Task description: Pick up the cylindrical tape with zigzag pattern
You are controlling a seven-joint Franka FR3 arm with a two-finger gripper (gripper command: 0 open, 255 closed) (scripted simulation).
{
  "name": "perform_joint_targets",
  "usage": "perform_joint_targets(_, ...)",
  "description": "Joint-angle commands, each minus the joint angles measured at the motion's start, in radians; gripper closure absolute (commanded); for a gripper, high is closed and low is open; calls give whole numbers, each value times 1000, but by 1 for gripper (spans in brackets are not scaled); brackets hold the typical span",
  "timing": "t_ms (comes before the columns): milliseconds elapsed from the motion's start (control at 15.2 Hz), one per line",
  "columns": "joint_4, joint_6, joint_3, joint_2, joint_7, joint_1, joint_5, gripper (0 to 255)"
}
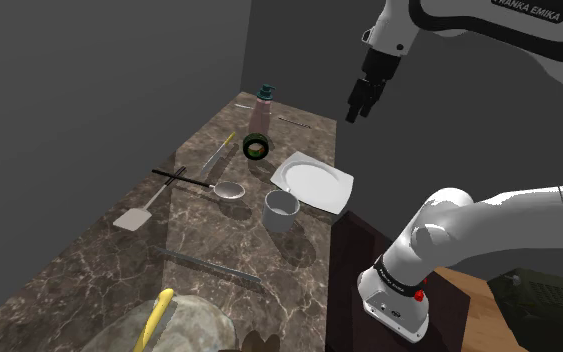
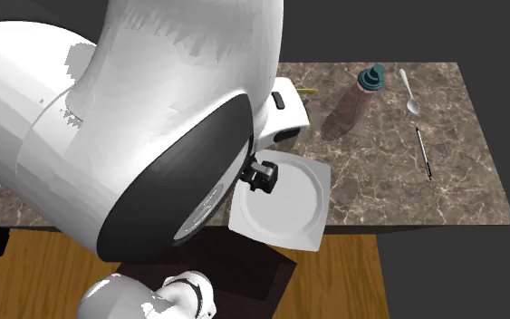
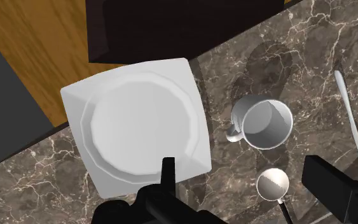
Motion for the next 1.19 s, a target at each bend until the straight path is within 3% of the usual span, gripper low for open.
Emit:
perform_joint_targets(0,0,0,0,0,0,0,0,0)
perform_joint_targets(594,-32,297,16,238,-43,9,-75,0)
perform_joint_targets(1122,35,521,32,503,-52,5,-155,0)
